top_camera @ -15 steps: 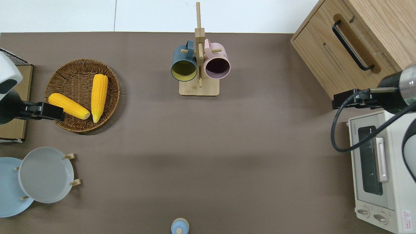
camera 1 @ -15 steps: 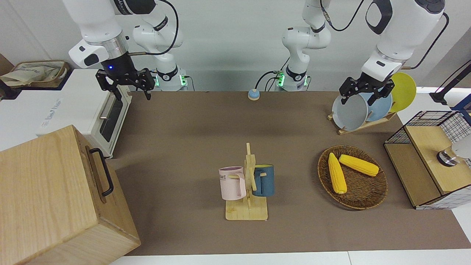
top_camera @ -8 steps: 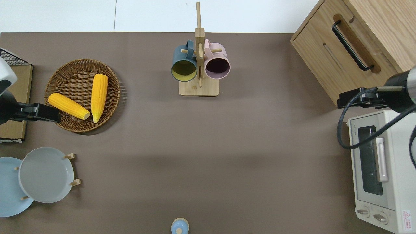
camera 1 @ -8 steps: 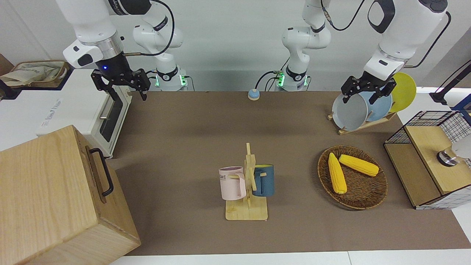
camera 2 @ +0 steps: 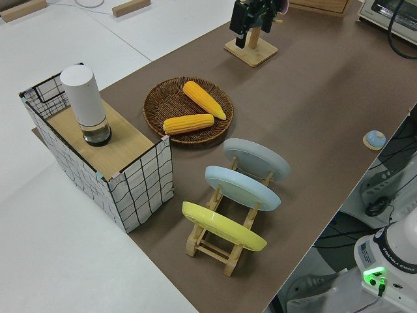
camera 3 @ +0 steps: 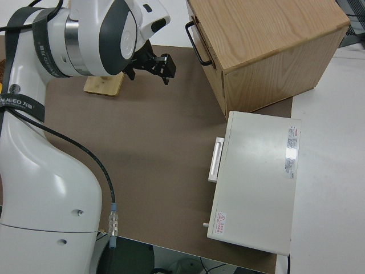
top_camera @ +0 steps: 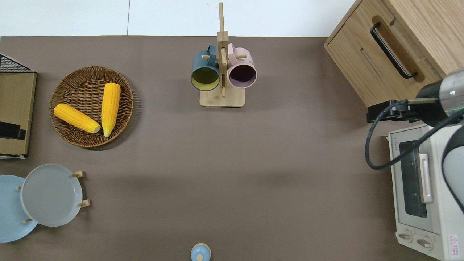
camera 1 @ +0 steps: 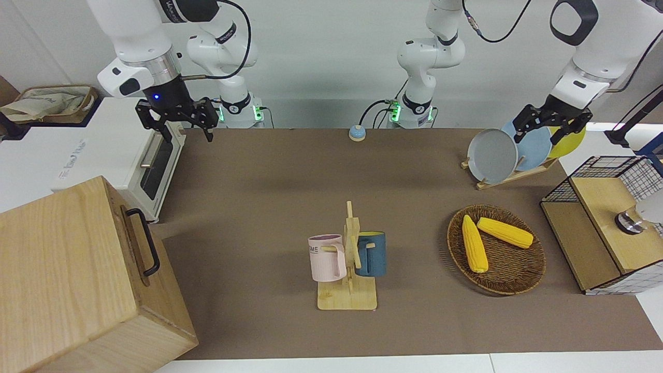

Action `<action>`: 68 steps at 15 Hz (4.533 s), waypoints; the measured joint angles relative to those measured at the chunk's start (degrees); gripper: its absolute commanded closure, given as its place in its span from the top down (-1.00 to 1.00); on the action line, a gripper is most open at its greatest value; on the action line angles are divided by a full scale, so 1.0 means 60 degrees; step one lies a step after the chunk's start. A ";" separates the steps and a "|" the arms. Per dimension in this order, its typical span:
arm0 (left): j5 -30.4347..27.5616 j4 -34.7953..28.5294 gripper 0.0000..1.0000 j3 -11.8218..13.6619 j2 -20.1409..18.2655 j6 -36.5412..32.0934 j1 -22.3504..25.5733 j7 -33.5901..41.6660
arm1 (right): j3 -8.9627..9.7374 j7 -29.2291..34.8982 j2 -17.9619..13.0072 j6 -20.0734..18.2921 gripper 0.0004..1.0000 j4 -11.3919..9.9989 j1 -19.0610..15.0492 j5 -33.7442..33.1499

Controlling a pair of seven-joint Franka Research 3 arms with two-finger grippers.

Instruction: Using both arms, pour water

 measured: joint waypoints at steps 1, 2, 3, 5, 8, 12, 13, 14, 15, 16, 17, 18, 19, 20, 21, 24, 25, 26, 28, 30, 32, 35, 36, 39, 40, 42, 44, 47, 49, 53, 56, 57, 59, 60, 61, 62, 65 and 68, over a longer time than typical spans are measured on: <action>0.0000 0.0015 1.00 0.0007 0.0042 0.0096 0.0249 0.0336 | 0.0019 -0.0002 0.0107 0.0000 0.98 -0.0050 0.0123 0.0039; 0.0000 0.0025 1.00 0.0012 0.0093 0.0219 0.0484 0.0632 | 0.0030 -0.0002 0.0251 0.0033 0.98 -0.0099 0.0278 0.0078; 0.0000 0.0034 1.00 0.0015 0.0153 0.0379 0.0728 0.0918 | 0.0044 -0.0002 0.0457 0.0214 0.98 -0.0143 0.0494 0.0114; -0.0073 0.0049 1.00 0.0011 0.0249 0.0745 0.1248 0.1457 | 0.0062 -0.0001 0.0978 0.0931 0.98 -0.0198 0.1057 0.0133; -0.0523 0.0084 1.00 0.0016 0.0373 0.1170 0.2121 0.2348 | 0.0072 0.0007 0.1738 0.2042 0.98 -0.0222 0.1755 0.0134; -0.0876 0.0103 1.00 0.0014 0.0512 0.1999 0.2950 0.3130 | 0.0067 0.0014 0.2359 0.2887 0.98 -0.0220 0.2264 0.0131; -0.1022 0.0109 1.00 0.0012 0.0579 0.2352 0.3137 0.3292 | 0.0067 0.0014 0.2471 0.3090 0.98 -0.0220 0.2361 0.0131; -0.1223 0.0110 1.00 0.0011 0.0638 0.2582 0.3244 0.3369 | 0.0064 0.0014 0.2538 0.3286 0.98 -0.0219 0.2423 0.0129; -0.1442 0.0109 1.00 0.0006 0.0717 0.2887 0.3359 0.3459 | 0.0066 0.0009 0.2607 0.3574 0.98 -0.0219 0.2483 0.0127; -0.1596 0.0108 1.00 0.0004 0.0814 0.3227 0.3478 0.3648 | 0.0066 0.0008 0.2688 0.3948 0.98 -0.0217 0.2560 0.0126; -0.1698 0.0106 1.00 0.0005 0.0919 0.3507 0.3574 0.3836 | 0.0067 0.0006 0.2763 0.4290 0.98 -0.0216 0.2637 0.0115; -0.1873 0.0103 1.00 0.0004 0.1043 0.3789 0.3660 0.3997 | 0.0067 0.0004 0.2865 0.4688 0.98 -0.0217 0.2725 0.0036; -0.2089 0.0103 1.00 0.0001 0.1161 0.4015 0.3739 0.4106 | 0.0065 0.0004 0.2986 0.5072 0.98 -0.0217 0.2810 -0.0084; -0.2268 0.0103 1.00 0.0002 0.1269 0.4190 0.3804 0.4212 | 0.0064 -0.0005 0.3121 0.5437 0.98 -0.0217 0.2891 -0.0208; -0.2402 0.0102 1.00 -0.0002 0.1364 0.4357 0.3861 0.4326 | 0.0064 -0.0010 0.3279 0.5814 0.98 -0.0215 0.2985 -0.0371; -0.2952 0.0027 1.00 -0.0003 0.1572 0.4953 0.3920 0.4499 | 0.0061 -0.0102 0.3701 0.6715 0.97 -0.0201 0.3209 -0.1017; -0.3227 -0.0040 1.00 -0.0005 0.1637 0.5207 0.3921 0.4593 | 0.0059 -0.0289 0.3811 0.6992 0.96 -0.0200 0.3214 -0.1285; -0.3467 -0.0090 1.00 -0.0008 0.1711 0.5407 0.3922 0.4754 | 0.0035 -0.0514 0.3904 0.7284 0.94 -0.0198 0.3203 -0.1442; -0.3793 -0.0146 1.00 -0.0011 0.1905 0.5816 0.3923 0.5075 | -0.0021 -0.0791 0.4021 0.7743 0.77 -0.0181 0.3193 -0.1589; -0.3869 -0.0150 1.00 -0.0014 0.2127 0.6250 0.3925 0.5322 | -0.0059 -0.0883 0.4081 0.8100 0.57 -0.0146 0.3191 -0.1978; -0.3902 -0.0149 1.00 -0.0032 0.2321 0.6624 0.3926 0.5437 | -0.0094 -0.0883 0.4161 0.8355 0.42 -0.0023 0.3174 -0.2278; -0.4073 -0.0149 1.00 -0.0093 0.2513 0.6936 0.3926 0.5481 | -0.0108 -0.0881 0.4284 0.8394 0.01 0.0242 0.3173 -0.2300; -0.4139 -0.0149 1.00 -0.0124 0.2589 0.7139 0.3926 0.5487 | -0.0098 -0.0877 0.4311 0.8398 -0.10 0.0303 0.3188 -0.2300; -0.4226 -0.0148 1.00 -0.0159 0.2712 0.7502 0.3926 0.5568 | -0.0077 -0.0870 0.4357 0.8404 -0.34 0.0364 0.3196 -0.2300; -0.4340 -0.0146 1.00 -0.0175 0.2749 0.7592 0.3926 0.5632 | -0.0077 -0.0868 0.4379 0.8407 -0.44 0.0398 0.3196 -0.2300; -0.4616 -0.0141 0.99 -0.0209 0.2832 0.7763 0.3925 0.5908 | -0.0077 -0.0840 0.4405 0.8409 -0.63 0.0442 0.3196 -0.2300; -0.5001 -0.0138 0.98 -0.0224 0.2938 0.7898 0.3925 0.6369 | -0.0074 -0.0773 0.4414 0.8414 -0.81 0.0456 0.3198 -0.2299; -0.5297 -0.0079 0.73 -0.0225 0.3071 0.8005 0.3925 0.6900 | -0.0066 -0.0629 0.4417 0.8415 -1.00 0.0463 0.3200 -0.2301; -0.5308 0.0010 0.41 -0.0245 0.3103 0.8017 0.3924 0.6968 | -0.0077 -0.0473 0.4420 0.8416 -1.00 0.0471 0.3198 -0.2302; -0.5425 0.0047 -0.12 -0.0322 0.3137 0.8161 0.3919 0.6968 | -0.0078 -0.0346 0.4422 0.8416 -1.00 0.0472 0.3198 -0.2302; -0.5619 0.0053 -0.68 -0.0347 0.3181 0.8289 0.3918 0.6968 | -0.0079 -0.0299 0.4424 0.8416 -1.00 0.0561 0.3199 -0.2302; -0.5686 0.0053 -0.80 -0.0347 0.3190 0.8314 0.3919 0.6968 | -0.0079 -0.0295 0.4424 0.8413 -1.00 0.0609 0.3199 -0.2302; -0.5738 0.0054 -0.80 -0.0347 0.3196 0.8327 0.3926 0.6926 | -0.0089 -0.0292 0.4425 0.8386 -1.00 0.0645 0.3196 -0.2302; -0.5751 0.0054 -0.80 -0.0347 0.3198 0.8328 0.3929 0.6891 | -0.0105 -0.0291 0.4425 0.8377 -1.00 0.0648 0.3188 -0.2302; -0.5756 0.0054 -0.80 -0.0347 0.3199 0.8332 0.3931 0.6850 | -0.0131 -0.0291 0.4425 0.8372 -1.00 0.0653 0.3175 -0.2302; -0.5758 0.0054 -0.81 -0.0347 0.3200 0.8335 0.3932 0.6828 | -0.0155 -0.0291 0.4424 0.8371 -1.00 0.0666 0.3155 -0.2302; -0.5778 0.0058 -0.87 -0.0348 0.3205 0.8338 0.3940 0.6796 | -0.0186 -0.0291 0.4363 0.8232 -1.00 0.0752 0.2984 -0.2302; -0.5779 0.0147 -1.00 -0.0346 0.3270 0.8332 0.3943 0.6559 | -0.0188 -0.0291 0.4130 0.7730 -1.00 0.0922 0.2653 -0.2302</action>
